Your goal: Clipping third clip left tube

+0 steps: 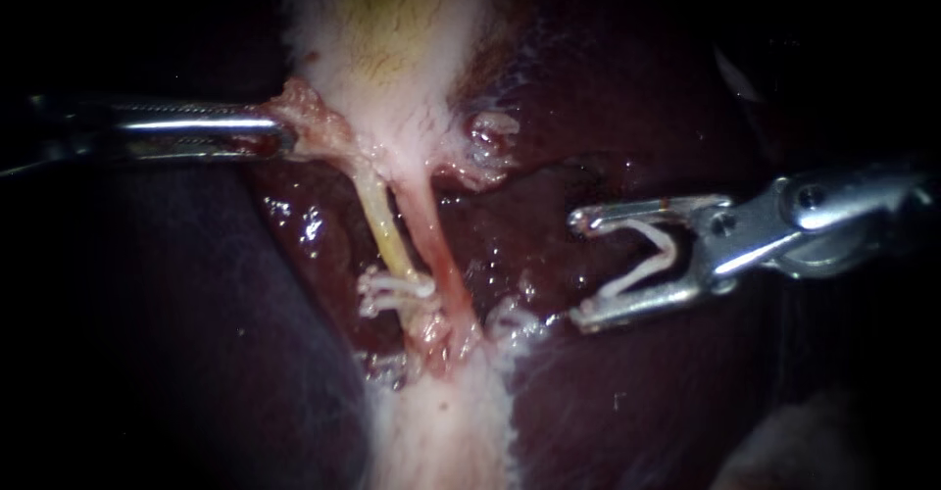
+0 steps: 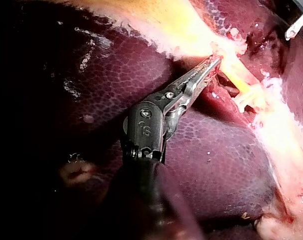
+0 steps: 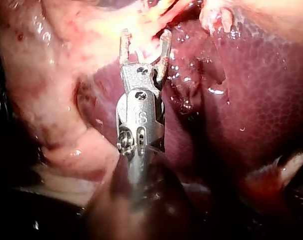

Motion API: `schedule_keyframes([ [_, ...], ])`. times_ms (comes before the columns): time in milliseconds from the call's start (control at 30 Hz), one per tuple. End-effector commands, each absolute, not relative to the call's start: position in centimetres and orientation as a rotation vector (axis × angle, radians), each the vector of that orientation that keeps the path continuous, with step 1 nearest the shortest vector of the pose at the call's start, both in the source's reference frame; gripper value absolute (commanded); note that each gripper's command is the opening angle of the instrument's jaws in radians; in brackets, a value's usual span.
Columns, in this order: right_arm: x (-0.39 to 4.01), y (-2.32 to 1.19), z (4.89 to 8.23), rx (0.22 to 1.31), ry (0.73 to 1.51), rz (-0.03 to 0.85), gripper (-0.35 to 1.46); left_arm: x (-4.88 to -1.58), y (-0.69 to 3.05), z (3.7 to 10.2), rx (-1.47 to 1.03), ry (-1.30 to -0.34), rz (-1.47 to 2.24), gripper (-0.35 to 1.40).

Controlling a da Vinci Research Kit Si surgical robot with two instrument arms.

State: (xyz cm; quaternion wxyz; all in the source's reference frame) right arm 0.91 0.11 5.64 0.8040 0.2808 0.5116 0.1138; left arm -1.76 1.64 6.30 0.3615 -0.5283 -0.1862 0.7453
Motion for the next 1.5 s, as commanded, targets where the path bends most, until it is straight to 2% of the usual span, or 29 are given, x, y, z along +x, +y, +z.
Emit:
schedule_keyframes([
  [33, 0.96, 0.1, 5.65, 0.618, 1.09, 0.262, 0.5, -1.76, 1.64, 6.31, -1.361, -0.479, 1.92, -0.35],
  [233, 1.34, 0.16, 5.7, 0.674, 1.072, 0.338, 0.5, -1.77, 1.62, 6.31, -1.36, -0.477, 1.92, -0.35],
  [600, 1.8, 0.05, 6.1, 0.721, 1.055, 0.379, 0.5, -1.78, 1.61, 6.29, -1.36, -0.475, 1.92, -0.35],
  [833, 1.93, 0.01, 6.42, 0.727, 1.05, 0.382, 0.49, -1.78, 1.61, 6.29, -1.36, -0.475, 1.92, -0.35],
  [1133, 1.88, 0.18, 6.69, 0.709, 1.021, 0.388, 0.49, -1.78, 1.6, 6.3, -1.359, -0.474, 1.92, -0.35],
  [1500, 2.12, 0.26, 6.82, 0.699, 1.022, 0.398, 0.49, -1.78, 1.6, 6.3, -1.359, -0.474, 1.92, -0.35],
])
